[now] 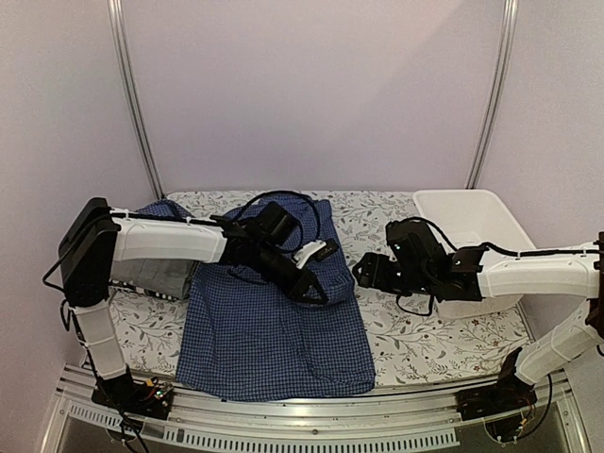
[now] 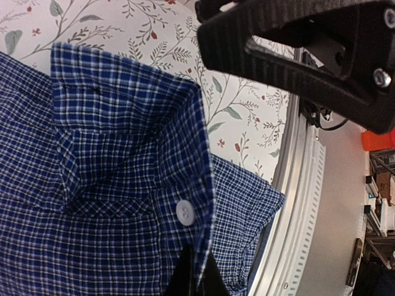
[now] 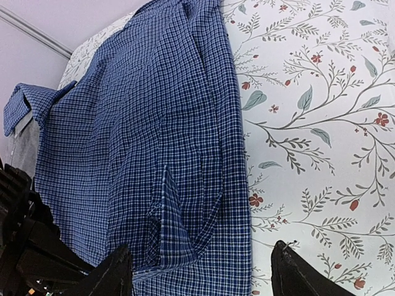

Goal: Fold and stack the long sleeve shirts
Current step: Fold the sleeve of the 1/3-folded shirt, then smooth out the 1/3-folded shirt sleeve, then move the right arm to the center of the board with the 1/3-folded shirt.

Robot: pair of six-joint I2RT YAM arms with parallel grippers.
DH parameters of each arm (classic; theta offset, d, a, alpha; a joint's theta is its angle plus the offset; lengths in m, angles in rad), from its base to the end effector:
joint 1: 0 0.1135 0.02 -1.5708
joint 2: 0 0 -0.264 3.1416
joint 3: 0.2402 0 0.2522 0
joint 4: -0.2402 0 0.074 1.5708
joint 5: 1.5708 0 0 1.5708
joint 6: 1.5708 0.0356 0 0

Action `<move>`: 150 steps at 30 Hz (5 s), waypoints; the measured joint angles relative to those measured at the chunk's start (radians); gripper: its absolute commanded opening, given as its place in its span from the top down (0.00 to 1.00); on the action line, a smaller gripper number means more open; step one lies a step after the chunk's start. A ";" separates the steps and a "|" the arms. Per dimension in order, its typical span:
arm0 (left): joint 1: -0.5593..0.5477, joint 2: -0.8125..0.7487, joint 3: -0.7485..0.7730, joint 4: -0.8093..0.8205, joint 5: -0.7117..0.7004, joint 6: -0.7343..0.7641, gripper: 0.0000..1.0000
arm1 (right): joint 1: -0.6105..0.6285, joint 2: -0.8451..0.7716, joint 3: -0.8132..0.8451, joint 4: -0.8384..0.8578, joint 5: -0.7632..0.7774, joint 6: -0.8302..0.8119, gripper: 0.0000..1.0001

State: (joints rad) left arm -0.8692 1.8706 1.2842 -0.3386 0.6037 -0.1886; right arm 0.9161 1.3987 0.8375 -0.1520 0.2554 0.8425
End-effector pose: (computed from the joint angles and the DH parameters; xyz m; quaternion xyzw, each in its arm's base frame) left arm 0.2410 -0.3166 0.1976 0.3911 0.8220 -0.3963 0.1193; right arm 0.1874 0.2294 0.2231 0.0197 0.9034 0.2438 0.3522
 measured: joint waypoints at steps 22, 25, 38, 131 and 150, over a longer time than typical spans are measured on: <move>-0.113 0.026 -0.035 -0.005 -0.080 0.066 0.78 | 0.000 -0.029 -0.014 -0.061 -0.015 -0.024 0.36; -0.114 0.028 -0.046 -0.007 -0.080 0.069 0.64 | 0.000 -0.024 -0.014 -0.072 -0.036 -0.021 0.42; -0.084 -0.032 -0.116 0.065 -0.034 0.002 0.67 | 0.026 0.121 -0.010 -0.089 -0.173 -0.046 0.63; 0.353 -0.412 -0.319 0.076 -0.175 -0.286 0.68 | -0.047 0.679 0.432 0.098 -0.177 -0.064 0.69; 0.367 -0.395 -0.293 0.043 -0.175 -0.268 0.68 | -0.147 0.514 0.158 0.214 -0.070 0.057 0.70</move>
State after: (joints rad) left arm -0.5018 1.4754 0.9913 -0.2955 0.4282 -0.4564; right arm 0.7692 1.9129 0.9955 0.0620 0.1856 0.8993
